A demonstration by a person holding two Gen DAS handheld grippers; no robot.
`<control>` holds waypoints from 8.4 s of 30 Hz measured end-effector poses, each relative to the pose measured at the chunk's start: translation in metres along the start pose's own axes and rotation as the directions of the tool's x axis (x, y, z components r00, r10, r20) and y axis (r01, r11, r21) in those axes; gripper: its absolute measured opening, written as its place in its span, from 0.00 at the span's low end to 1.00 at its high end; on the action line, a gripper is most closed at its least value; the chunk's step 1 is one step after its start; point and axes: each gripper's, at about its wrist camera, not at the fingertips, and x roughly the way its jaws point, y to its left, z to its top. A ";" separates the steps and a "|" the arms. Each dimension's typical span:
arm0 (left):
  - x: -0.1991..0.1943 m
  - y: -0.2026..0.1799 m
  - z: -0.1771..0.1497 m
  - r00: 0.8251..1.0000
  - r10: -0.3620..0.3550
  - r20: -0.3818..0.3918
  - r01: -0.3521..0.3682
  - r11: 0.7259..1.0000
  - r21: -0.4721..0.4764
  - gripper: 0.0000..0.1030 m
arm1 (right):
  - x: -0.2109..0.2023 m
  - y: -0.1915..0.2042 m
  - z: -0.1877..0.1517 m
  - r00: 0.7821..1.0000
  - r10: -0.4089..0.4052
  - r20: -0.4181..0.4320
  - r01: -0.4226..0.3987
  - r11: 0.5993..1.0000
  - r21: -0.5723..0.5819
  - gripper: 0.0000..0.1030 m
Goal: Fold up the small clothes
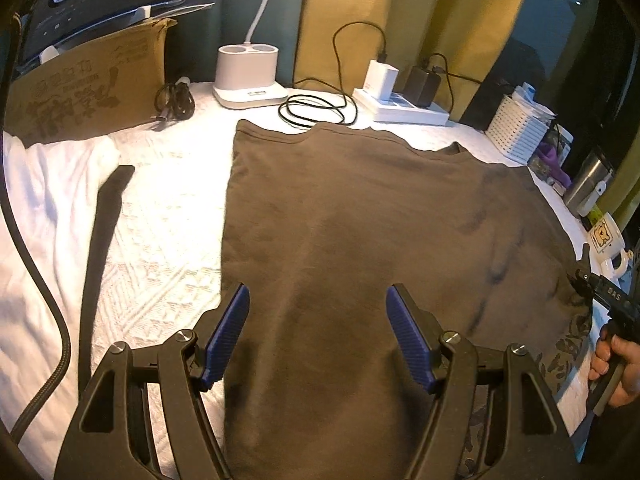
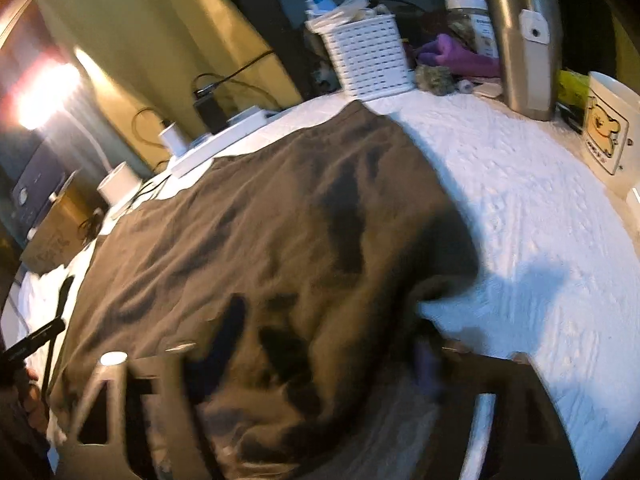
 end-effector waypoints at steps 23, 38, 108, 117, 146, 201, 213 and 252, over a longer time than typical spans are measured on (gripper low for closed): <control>-0.013 0.043 0.015 0.997 -0.039 0.062 0.042 0.998 -0.038 0.69 | -0.034 0.095 0.043 0.985 0.164 0.060 -0.152 0.974 -0.166 0.18; -0.039 0.084 0.000 0.992 -0.032 0.125 0.040 0.997 -0.060 0.69 | -0.026 0.245 0.010 0.938 0.332 -0.095 -0.342 0.854 -0.392 0.17; 0.018 -0.073 0.072 1.000 0.028 -0.002 -0.026 0.951 0.308 0.69 | 0.031 0.137 0.016 0.969 0.183 -0.165 -0.229 0.917 -0.326 0.80; 0.050 -0.096 0.090 0.998 0.038 -0.046 -0.017 0.921 0.389 0.69 | 0.040 0.111 0.038 0.977 0.165 -0.134 -0.196 0.941 -0.275 0.80; 0.071 -0.056 0.115 0.999 0.028 0.022 -0.034 0.928 0.371 0.02 | 0.062 0.120 0.040 0.989 0.065 -0.129 -0.102 0.947 -0.305 0.80; -0.046 0.029 -0.050 0.990 -0.109 -0.086 0.118 0.988 0.099 0.12 | -0.006 0.181 -0.042 0.988 -0.003 -0.153 -0.063 0.904 -0.424 0.80; -0.058 0.021 -0.084 0.996 -0.077 -0.048 0.082 0.991 0.102 0.06 | -0.028 0.168 -0.090 0.990 -0.031 -0.139 -0.043 0.867 -0.497 0.80; -0.025 -0.026 0.012 0.998 -0.054 -0.016 0.056 0.984 0.171 0.50 | -0.019 0.133 -0.028 0.985 0.040 -0.168 -0.106 0.908 -0.404 0.80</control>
